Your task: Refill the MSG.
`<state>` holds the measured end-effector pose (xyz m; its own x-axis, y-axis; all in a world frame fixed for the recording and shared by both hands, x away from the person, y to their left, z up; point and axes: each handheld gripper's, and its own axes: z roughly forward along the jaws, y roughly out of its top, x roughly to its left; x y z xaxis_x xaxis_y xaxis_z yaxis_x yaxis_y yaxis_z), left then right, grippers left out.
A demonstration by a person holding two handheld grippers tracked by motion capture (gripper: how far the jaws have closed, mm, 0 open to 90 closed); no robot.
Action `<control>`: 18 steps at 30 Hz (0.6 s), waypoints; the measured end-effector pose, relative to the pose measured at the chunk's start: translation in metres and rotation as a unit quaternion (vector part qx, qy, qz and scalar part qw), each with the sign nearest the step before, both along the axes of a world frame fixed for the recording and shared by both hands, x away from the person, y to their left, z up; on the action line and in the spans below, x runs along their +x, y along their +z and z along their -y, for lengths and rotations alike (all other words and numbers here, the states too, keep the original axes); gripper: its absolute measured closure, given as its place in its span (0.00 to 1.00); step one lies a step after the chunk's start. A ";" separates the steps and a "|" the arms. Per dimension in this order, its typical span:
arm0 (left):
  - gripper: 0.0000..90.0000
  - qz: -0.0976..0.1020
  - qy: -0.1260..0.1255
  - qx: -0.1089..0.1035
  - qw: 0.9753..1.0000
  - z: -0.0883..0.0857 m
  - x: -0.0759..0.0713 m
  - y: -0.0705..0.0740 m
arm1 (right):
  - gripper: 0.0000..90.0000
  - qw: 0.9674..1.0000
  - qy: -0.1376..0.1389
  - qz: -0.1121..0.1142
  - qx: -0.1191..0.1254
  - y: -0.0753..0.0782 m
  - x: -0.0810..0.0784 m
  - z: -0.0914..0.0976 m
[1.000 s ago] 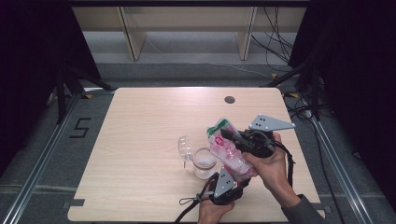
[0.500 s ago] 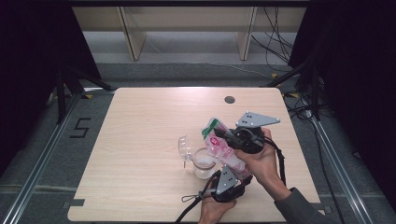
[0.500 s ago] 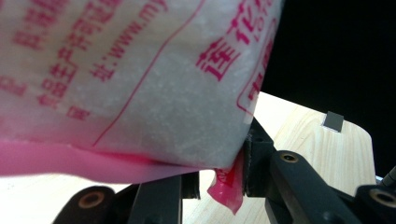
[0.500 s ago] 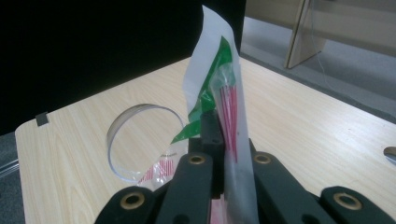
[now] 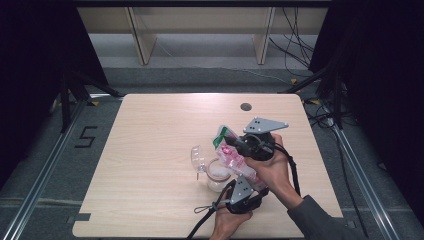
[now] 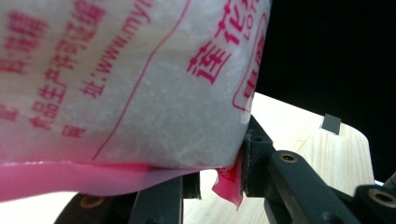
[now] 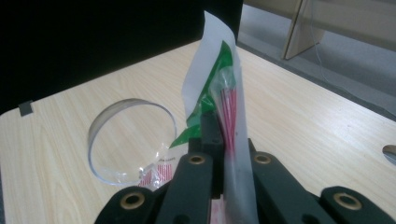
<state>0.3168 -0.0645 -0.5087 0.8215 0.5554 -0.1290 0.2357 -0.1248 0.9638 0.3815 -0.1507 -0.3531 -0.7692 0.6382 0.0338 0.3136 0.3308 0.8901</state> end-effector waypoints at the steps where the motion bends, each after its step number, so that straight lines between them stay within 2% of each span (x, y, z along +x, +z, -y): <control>1: 0.81 0.000 0.001 0.000 1.000 0.000 0.000 0.000 | 1.00 1.000 0.004 0.008 -0.009 0.000 0.003 0.000; 4: 0.81 0.000 -0.001 -0.001 1.000 0.000 0.002 -0.001 | 1.00 1.000 0.007 -0.007 -0.019 0.000 0.004 -0.002; 6: 0.81 -0.001 -0.004 -0.001 1.000 0.000 0.003 -0.001 | 1.00 1.000 0.006 0.001 -0.022 -0.001 0.006 -0.004; 7: 0.81 -0.002 -0.004 -0.002 1.000 0.000 0.004 -0.001 | 1.00 1.000 0.005 -0.009 -0.025 -0.001 0.005 -0.004; 8: 0.81 -0.003 -0.001 -0.003 1.000 0.001 0.003 -0.001 | 1.00 1.000 0.002 0.003 -0.024 -0.002 0.007 -0.006; 10: 0.81 -0.004 -0.002 -0.001 1.000 0.002 0.004 -0.001 | 1.00 0.999 0.007 -0.010 -0.034 -0.002 0.007 -0.008; 11: 0.81 -0.005 -0.006 -0.002 1.000 0.002 0.004 -0.002 | 1.00 0.999 0.007 0.004 -0.038 -0.004 0.010 -0.009; 12: 0.81 -0.007 -0.002 -0.003 1.000 0.002 0.004 -0.002 | 1.00 0.999 0.009 -0.006 -0.043 -0.004 0.010 -0.010; 14: 0.81 -0.007 -0.001 -0.003 1.000 0.002 0.004 -0.002 | 1.00 0.999 0.005 -0.003 -0.042 -0.005 0.010 -0.010; 15: 0.82 -0.007 -0.002 -0.003 1.000 0.002 0.004 -0.002 | 1.00 0.999 0.015 -0.007 -0.048 -0.005 0.012 -0.012; 17: 0.82 -0.007 -0.002 -0.003 1.000 0.002 0.005 -0.002 | 1.00 0.999 0.016 -0.007 -0.051 -0.005 0.012 -0.012; 18: 0.82 -0.007 -0.005 -0.004 1.000 0.002 0.006 -0.002 | 1.00 0.999 0.011 -0.001 -0.052 -0.006 0.013 -0.015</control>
